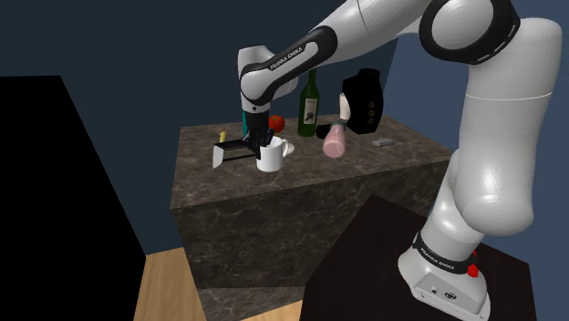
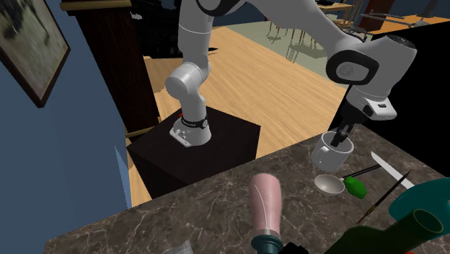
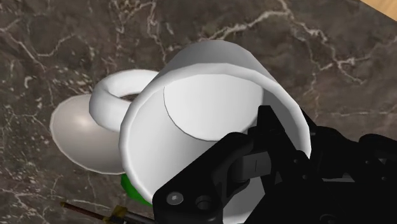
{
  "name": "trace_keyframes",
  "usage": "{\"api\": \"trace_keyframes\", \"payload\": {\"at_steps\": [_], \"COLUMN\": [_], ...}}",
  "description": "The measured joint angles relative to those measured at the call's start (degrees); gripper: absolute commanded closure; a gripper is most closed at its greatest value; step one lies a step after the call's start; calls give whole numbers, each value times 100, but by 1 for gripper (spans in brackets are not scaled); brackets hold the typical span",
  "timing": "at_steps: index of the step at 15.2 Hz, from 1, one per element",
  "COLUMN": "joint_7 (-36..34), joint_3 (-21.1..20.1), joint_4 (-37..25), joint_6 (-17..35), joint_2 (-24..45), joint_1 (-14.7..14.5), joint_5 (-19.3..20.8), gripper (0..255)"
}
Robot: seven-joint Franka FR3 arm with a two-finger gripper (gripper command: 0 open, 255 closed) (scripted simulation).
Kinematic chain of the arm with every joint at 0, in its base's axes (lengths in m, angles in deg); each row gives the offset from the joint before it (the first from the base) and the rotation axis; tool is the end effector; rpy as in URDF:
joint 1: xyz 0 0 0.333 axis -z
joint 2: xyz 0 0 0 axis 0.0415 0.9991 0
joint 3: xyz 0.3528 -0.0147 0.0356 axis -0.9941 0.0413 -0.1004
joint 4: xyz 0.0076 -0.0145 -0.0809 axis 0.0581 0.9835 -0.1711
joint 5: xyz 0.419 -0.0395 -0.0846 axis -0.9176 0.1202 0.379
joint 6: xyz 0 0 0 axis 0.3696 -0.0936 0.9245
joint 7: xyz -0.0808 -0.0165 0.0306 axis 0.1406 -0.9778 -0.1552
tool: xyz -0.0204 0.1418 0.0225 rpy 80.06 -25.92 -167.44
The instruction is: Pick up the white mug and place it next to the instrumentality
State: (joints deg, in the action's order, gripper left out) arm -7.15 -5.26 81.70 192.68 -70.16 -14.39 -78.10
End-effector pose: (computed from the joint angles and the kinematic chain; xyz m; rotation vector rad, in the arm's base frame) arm 0.6336 0.0855 0.3383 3.1239 -0.1640 -0.1005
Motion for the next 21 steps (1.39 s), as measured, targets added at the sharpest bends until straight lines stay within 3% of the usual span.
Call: {"api": "trace_keyframes", "payload": {"at_steps": [5, 6, 12, 17, 21], "joint_7": [-1, -1, 0, -32, -19], "joint_3": [-1, -1, -1, 0, 7], "joint_4": [21, 22, 21, -349, -413], "joint_6": [33, 34, 34, -554, -632], "joint_2": [9, 8, 7, -220, -227], "joint_1": [-1, -1, -1, -14, -5], "joint_5": [-1, -1, -1, 24, 25], "gripper": [255, 0, 0, 0, 0]}}
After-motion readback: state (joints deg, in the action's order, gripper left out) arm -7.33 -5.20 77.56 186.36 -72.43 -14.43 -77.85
